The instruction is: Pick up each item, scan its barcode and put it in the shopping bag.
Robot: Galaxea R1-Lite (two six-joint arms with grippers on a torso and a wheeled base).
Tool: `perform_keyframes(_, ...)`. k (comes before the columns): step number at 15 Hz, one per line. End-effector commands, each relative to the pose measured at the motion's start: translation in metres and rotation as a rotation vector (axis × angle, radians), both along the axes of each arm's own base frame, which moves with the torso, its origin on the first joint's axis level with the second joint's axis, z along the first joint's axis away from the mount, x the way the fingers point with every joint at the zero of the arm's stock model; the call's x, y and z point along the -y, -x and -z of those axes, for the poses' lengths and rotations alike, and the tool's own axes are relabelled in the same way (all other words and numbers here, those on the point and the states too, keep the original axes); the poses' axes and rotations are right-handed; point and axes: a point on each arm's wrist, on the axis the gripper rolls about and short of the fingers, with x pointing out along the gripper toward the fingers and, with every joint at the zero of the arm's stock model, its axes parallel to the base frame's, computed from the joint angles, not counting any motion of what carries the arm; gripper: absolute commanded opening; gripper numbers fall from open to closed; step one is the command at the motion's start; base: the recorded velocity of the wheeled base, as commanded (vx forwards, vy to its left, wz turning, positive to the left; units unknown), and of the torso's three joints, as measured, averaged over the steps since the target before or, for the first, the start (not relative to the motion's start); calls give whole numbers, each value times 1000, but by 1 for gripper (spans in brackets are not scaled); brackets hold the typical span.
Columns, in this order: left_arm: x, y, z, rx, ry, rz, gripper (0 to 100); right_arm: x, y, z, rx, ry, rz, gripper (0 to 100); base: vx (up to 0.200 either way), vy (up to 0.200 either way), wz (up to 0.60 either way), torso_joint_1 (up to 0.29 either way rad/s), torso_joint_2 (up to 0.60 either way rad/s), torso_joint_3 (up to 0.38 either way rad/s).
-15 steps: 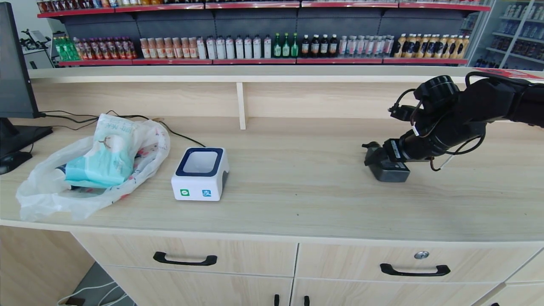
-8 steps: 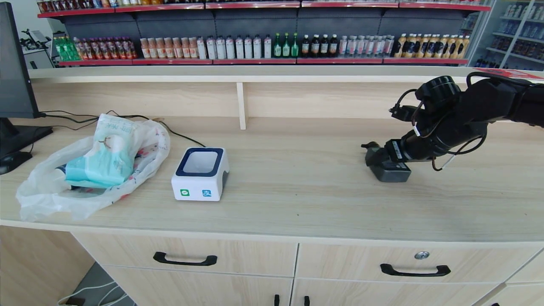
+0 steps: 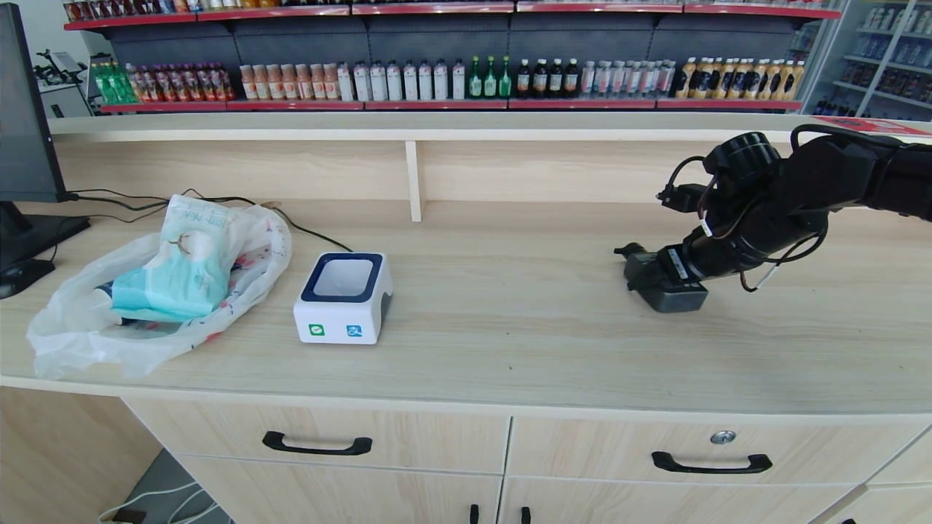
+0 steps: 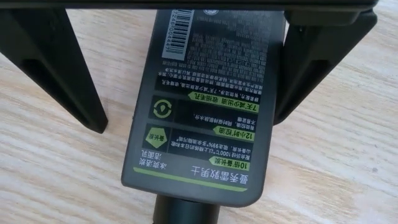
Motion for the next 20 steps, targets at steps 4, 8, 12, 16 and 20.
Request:
perform_keyframes(4,0,0,0,1,0,0,100,-9,5,-9,20,18,-32,0,0,0,0,0,0,0)
perform_keyframes(8,0,0,0,1,0,0,100,-8,12,-24,57,28,-53,0,0,0,0,0,0,0)
perform_keyframes(12,0,0,0,1,0,0,100,-7,21,-35,58,28,-56,0,0,0,0,0,0,0)
perform_keyframes(16,0,0,0,1,0,0,100,-10,29,-51,96,24,-64,0,0,0,0,0,0,0)
perform_keyframes(20,0,0,0,1,0,0,100,-8,43,-75,160,17,-65,0,0,0,0,0,0,0)
